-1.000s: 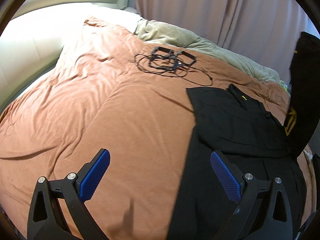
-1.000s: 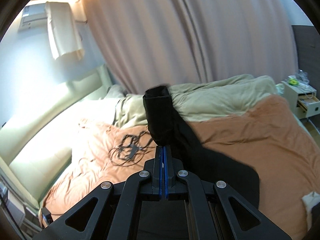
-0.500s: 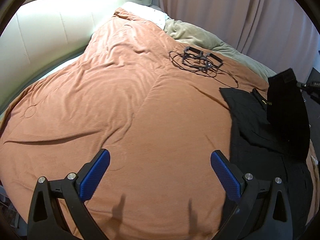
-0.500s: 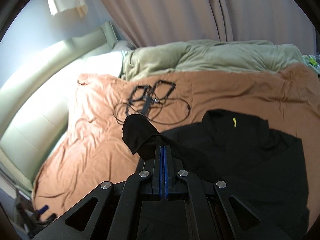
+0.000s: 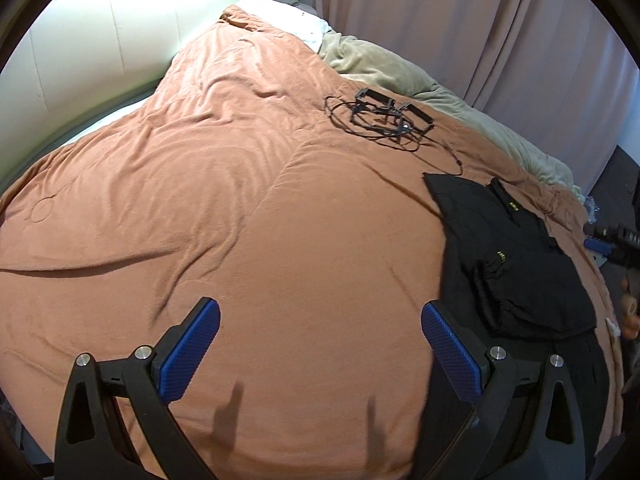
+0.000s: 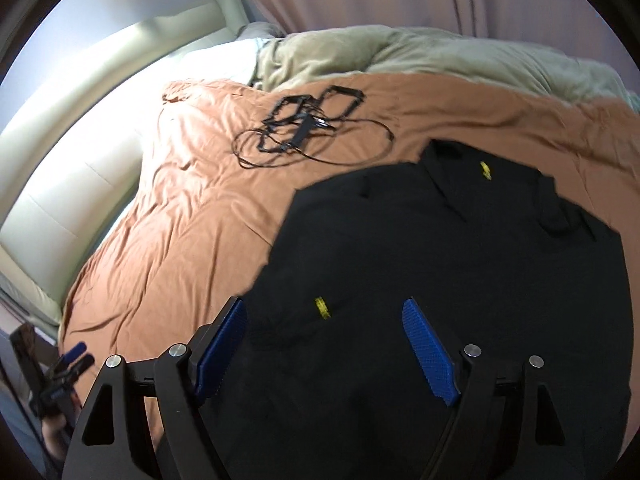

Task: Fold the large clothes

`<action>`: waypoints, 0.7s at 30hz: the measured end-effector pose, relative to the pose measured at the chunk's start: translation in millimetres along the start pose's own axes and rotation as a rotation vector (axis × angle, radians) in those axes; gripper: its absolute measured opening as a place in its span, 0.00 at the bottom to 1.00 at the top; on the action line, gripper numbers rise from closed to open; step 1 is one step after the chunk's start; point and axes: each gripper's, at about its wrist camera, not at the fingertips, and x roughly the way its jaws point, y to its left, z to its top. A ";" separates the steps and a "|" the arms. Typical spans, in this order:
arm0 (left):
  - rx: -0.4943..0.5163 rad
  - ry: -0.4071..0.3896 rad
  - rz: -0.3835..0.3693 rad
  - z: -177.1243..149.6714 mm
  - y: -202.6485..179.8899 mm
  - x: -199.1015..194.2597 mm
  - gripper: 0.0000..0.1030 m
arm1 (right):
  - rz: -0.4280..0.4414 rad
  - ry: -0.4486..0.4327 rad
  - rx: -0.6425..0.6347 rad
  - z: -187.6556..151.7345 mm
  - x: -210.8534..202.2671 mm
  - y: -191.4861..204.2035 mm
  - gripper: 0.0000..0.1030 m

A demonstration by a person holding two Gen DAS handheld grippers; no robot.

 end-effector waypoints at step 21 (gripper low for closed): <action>0.148 0.223 -0.199 -6.1 -191.9 103.8 1.00 | -0.320 0.062 0.091 -118.4 -68.8 -226.0 0.78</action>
